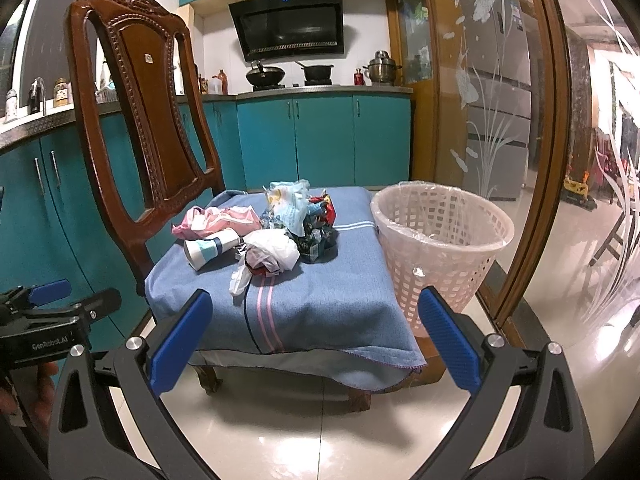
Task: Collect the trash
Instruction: 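Grasp the white-blue paper cup with the left tool while the right tool grasps the white tissue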
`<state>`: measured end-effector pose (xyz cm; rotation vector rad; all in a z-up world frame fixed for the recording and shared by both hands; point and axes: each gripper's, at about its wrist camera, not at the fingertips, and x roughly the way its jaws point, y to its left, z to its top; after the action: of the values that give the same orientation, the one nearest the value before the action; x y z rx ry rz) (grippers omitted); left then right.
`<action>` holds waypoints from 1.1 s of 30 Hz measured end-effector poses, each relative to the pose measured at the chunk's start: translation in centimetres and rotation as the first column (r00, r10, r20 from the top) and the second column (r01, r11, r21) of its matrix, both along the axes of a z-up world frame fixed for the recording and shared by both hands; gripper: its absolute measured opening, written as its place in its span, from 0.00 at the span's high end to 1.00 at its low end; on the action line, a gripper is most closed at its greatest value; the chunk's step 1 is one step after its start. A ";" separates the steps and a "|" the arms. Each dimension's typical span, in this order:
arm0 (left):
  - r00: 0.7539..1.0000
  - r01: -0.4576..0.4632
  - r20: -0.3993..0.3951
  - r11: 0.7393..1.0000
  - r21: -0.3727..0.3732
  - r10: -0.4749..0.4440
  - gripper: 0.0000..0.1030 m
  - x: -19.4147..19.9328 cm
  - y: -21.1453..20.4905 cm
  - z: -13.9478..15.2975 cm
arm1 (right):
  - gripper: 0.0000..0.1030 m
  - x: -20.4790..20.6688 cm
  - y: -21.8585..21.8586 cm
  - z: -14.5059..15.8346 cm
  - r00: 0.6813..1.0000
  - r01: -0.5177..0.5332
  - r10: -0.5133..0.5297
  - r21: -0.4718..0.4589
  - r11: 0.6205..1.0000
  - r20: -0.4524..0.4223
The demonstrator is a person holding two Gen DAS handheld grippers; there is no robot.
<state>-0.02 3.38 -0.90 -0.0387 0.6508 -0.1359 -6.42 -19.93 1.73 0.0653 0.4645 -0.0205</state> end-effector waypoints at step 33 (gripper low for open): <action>0.987 0.133 -0.103 0.981 0.141 -0.120 0.03 14.4 -1.6 -2.0 | 0.47 23.6 6.1 -6.8 0.911 -0.261 0.236 -0.031 0.965 -0.338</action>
<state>14.38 1.76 -2.85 0.1402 0.7561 -0.2093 17.20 -13.84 -5.05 -0.0743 0.8068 0.2056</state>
